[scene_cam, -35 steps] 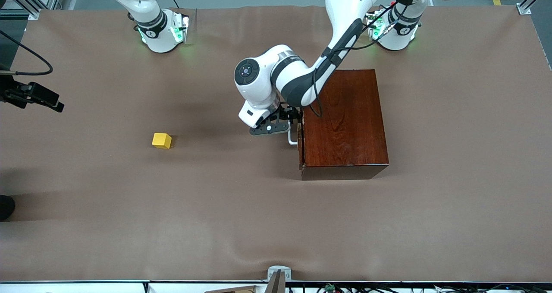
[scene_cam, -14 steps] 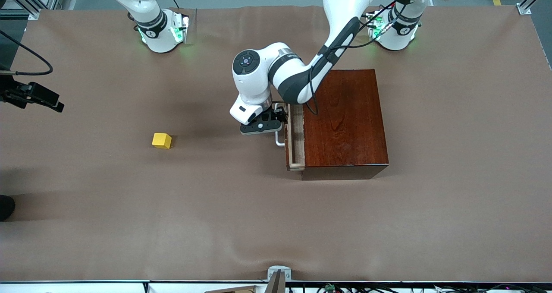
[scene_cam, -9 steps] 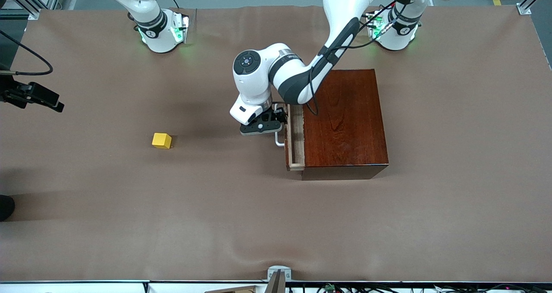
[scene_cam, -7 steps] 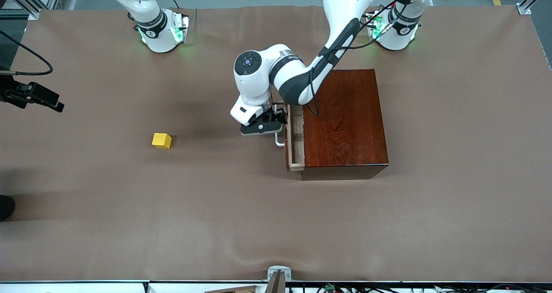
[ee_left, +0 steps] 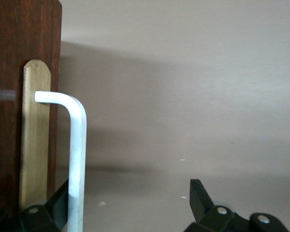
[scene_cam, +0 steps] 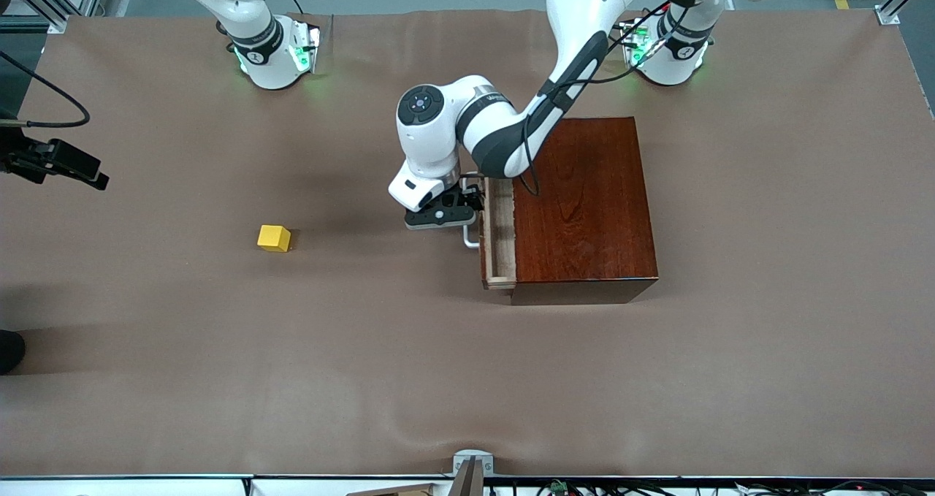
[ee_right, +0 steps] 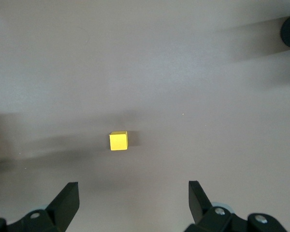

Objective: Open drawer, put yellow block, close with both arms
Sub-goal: 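Pull the drawer open by its handle with the left gripper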

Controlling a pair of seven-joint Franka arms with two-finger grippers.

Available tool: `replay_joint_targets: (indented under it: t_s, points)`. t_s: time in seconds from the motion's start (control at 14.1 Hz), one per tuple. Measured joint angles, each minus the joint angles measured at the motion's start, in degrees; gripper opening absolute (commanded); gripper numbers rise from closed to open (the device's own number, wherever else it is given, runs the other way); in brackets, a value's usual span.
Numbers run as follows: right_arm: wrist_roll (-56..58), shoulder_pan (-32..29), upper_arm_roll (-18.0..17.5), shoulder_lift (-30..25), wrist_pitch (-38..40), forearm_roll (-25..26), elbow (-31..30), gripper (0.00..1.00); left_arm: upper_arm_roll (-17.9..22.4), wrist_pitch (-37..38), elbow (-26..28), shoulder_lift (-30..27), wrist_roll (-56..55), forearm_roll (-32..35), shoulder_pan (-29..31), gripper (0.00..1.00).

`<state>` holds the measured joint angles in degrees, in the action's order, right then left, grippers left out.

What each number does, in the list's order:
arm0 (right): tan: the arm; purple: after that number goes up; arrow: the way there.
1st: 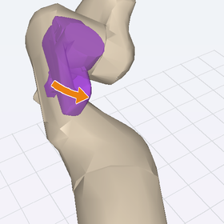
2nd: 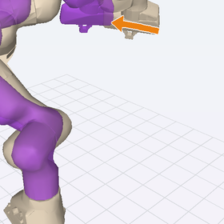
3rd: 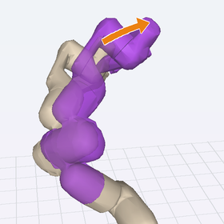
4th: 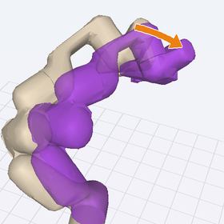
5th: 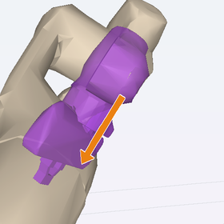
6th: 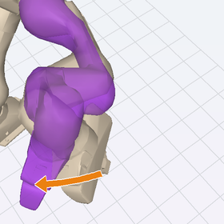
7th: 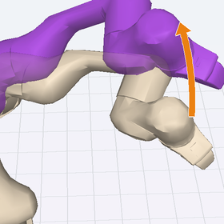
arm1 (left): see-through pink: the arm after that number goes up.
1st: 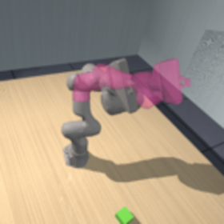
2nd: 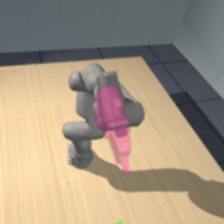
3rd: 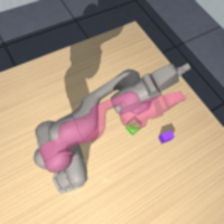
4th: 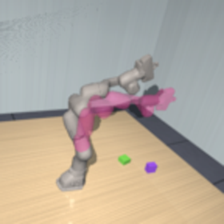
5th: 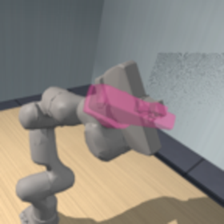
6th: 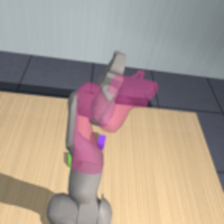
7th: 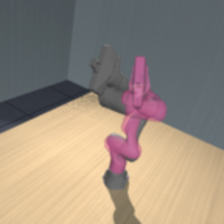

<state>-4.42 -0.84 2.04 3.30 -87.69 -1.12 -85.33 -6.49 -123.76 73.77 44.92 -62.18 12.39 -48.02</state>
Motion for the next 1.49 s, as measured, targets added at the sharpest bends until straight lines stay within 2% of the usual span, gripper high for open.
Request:
replay_joint_targets:
  t_s: [0.78,1.49]
  points:
    - [0.00,0.00,0.01,0.00,-0.16,0.00,0.00,1.00,-0.15,-7.66,-0.40,0.96,-2.75,-0.63,-1.49,1.00]
    - [0.00,0.00,0.01,0.00,-0.16,0.00,0.00,1.00,0.07,-9.04,-0.74,1.08,-2.79,-0.62,-2.11,1.00]
